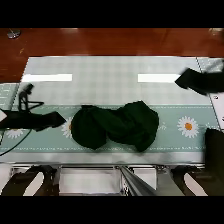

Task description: Fold the shirts.

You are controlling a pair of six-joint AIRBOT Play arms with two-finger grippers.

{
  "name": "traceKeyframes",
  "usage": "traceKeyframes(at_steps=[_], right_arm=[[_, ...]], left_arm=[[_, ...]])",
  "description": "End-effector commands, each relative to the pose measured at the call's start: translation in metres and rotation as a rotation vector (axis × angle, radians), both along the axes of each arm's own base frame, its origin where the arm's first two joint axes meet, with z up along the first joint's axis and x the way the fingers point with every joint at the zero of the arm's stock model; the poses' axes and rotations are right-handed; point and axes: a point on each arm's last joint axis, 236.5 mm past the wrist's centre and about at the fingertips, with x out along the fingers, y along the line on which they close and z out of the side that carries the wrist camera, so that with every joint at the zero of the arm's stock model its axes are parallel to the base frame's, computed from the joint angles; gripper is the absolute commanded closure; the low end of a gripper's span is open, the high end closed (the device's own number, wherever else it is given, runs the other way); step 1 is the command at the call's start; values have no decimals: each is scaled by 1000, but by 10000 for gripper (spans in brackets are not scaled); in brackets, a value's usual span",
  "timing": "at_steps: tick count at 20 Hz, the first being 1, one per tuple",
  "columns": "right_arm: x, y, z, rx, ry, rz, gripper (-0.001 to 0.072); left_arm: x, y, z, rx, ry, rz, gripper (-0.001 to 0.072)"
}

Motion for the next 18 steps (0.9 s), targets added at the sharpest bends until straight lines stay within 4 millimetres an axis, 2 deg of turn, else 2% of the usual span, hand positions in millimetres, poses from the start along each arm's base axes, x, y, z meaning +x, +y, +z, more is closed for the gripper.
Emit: traceKeyframes(at_steps=[1,3,4,6,8,9,14,18], right_arm=[[-84,-67,-60,-12,154,-239,94],[-111,-26,-96,112,185,-136,95],[-122,-12,-109,155,207,-109,95],[-138,2,-132,188,255,-89,95],[-148,8,-151,205,304,-85,95],[-151,10,-156,213,316,-88,95],[-148,16,-156,249,303,-90,95],[-147,16,-156,250,302,-91,95]], left_arm=[[-46,-37,-46,-181,241,-38,4],[-66,-25,-68,-122,323,-74,4],[-71,-22,-72,-107,350,-86,4],[-63,-33,-68,-160,338,-50,4],[-48,-47,-65,-202,290,-23,4],[-47,-52,-66,-202,286,-28,4],[-51,-74,-87,-162,315,-70,4],[-33,-104,-93,-233,266,-39,4]])
